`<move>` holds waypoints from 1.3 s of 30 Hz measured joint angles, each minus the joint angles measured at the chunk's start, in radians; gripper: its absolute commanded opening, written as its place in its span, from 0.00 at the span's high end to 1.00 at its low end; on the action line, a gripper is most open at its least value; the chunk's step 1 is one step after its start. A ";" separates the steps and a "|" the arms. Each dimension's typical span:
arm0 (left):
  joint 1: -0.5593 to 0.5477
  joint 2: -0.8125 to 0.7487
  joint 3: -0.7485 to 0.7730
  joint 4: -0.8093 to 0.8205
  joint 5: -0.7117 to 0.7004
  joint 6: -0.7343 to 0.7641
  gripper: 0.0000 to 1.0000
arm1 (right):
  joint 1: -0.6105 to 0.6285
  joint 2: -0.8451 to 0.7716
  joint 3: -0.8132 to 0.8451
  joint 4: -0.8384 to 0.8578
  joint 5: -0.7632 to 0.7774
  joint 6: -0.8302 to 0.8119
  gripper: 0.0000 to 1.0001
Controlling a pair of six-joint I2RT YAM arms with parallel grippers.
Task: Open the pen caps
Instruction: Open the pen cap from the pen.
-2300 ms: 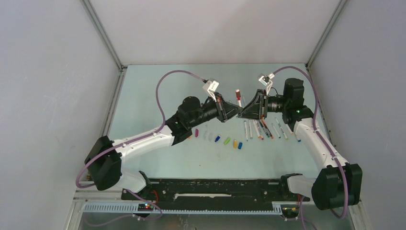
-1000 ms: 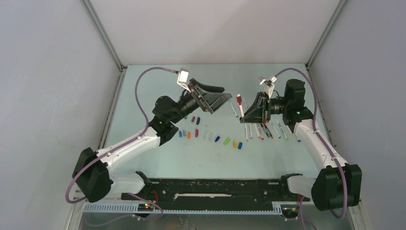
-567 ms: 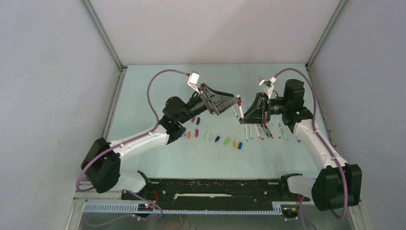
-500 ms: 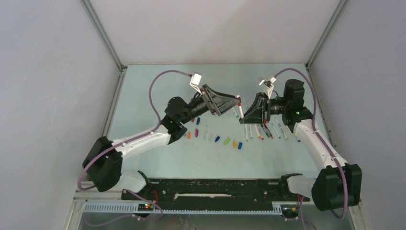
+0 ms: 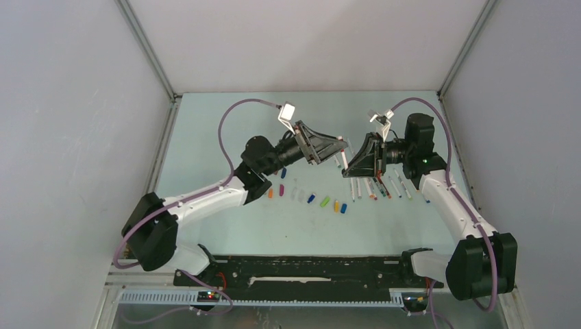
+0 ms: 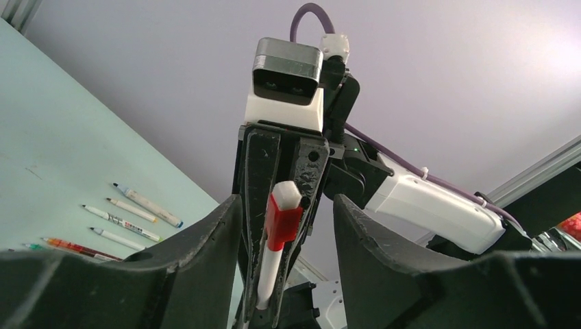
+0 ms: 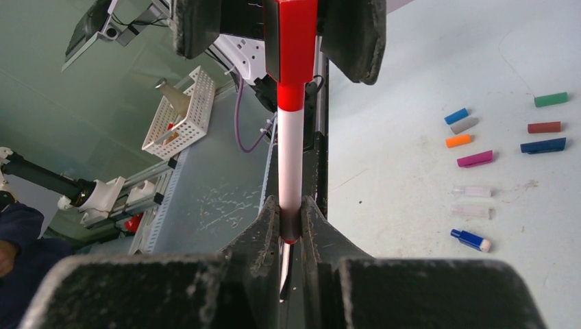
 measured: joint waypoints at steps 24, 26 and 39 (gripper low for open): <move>-0.035 0.005 0.057 -0.144 -0.011 0.079 1.00 | -0.034 0.004 -0.002 0.091 0.031 0.119 0.58; -0.040 0.007 0.057 -0.141 -0.014 0.080 1.00 | -0.042 0.003 -0.002 0.119 0.033 0.153 0.64; -0.042 0.021 0.057 -0.127 -0.030 0.110 1.00 | -0.019 0.003 -0.002 0.161 0.035 0.211 1.00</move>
